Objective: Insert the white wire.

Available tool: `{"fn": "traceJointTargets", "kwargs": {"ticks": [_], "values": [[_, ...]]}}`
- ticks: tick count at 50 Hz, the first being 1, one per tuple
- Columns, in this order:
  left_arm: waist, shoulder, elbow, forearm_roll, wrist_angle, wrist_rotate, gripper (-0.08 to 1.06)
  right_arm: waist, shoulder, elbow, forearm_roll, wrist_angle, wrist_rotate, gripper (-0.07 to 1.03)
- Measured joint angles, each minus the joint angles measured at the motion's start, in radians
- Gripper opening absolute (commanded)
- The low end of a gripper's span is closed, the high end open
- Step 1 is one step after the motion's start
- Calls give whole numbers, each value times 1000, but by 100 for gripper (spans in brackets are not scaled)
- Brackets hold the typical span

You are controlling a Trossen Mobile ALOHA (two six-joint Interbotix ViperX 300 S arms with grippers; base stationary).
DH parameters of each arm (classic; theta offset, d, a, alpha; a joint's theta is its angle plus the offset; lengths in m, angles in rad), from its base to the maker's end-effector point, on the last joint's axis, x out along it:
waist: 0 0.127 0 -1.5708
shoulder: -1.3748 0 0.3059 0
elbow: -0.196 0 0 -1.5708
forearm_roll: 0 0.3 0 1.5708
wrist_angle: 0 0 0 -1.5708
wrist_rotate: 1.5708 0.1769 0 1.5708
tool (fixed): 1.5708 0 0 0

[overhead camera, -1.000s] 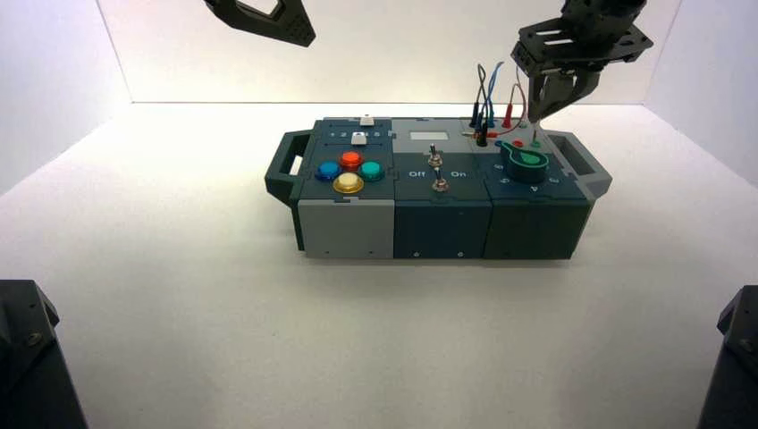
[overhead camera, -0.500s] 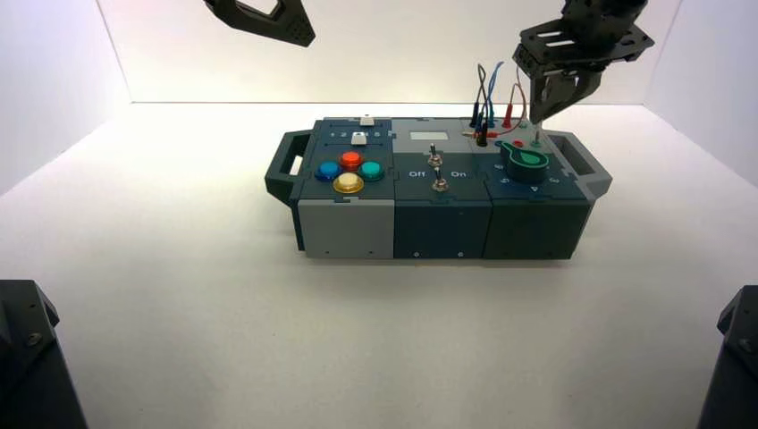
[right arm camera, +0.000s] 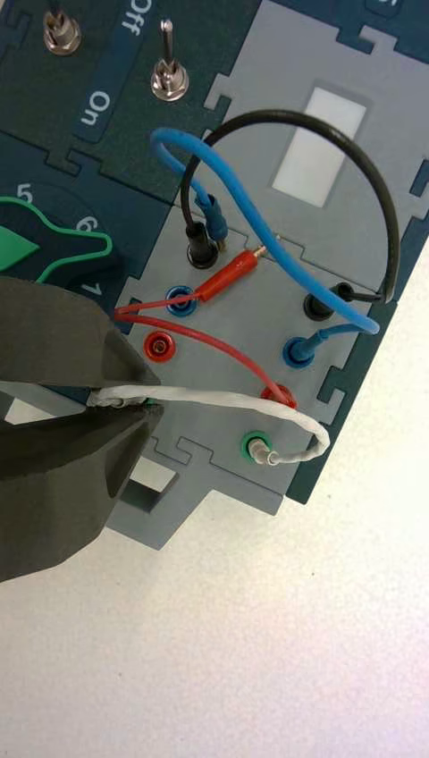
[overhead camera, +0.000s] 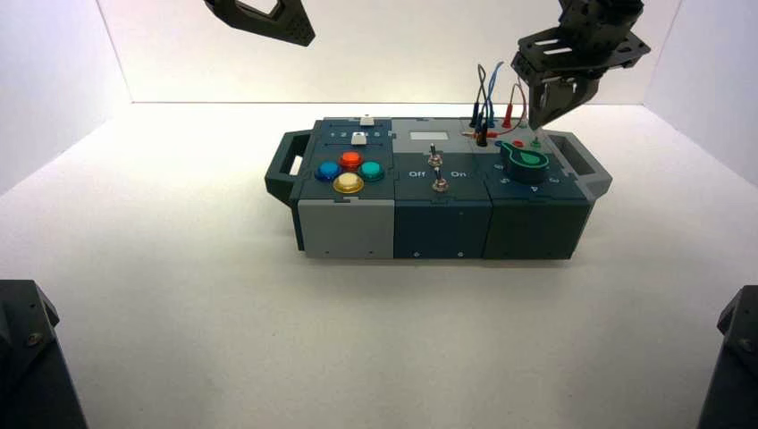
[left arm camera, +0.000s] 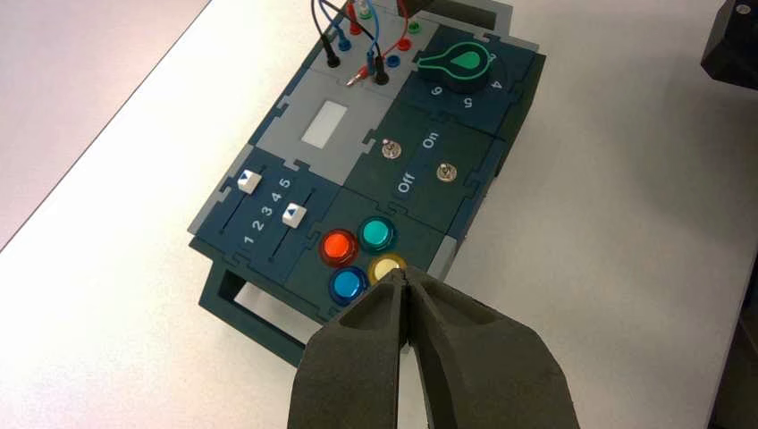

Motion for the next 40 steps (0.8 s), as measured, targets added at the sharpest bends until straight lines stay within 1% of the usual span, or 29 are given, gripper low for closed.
{"fn": "traceJointTargets", "kwargs": {"ticks": [14,19,23,32,34,37,38,40], "values": [[0,-2,0,0,0,2,-3,2,18,0,-12,3,-2,-2],[0,-2,0,0,0,0,-3,3,35,-3,-34,3,-2,-2],[0,-2,0,0,0,0,-3,6,43,-11,-43,14,0,-2],[2,-3,2,0,2,2,-3,8,48,-20,-46,26,0,-2],[2,-3,2,0,0,2,-3,8,46,-20,-46,28,0,2],[5,-3,2,-2,0,2,-3,9,44,-20,-46,29,0,15],[5,-3,2,-2,0,2,-3,9,44,-20,-46,29,0,15],[6,-3,2,0,2,2,-3,8,44,-18,-46,29,0,19]]}}
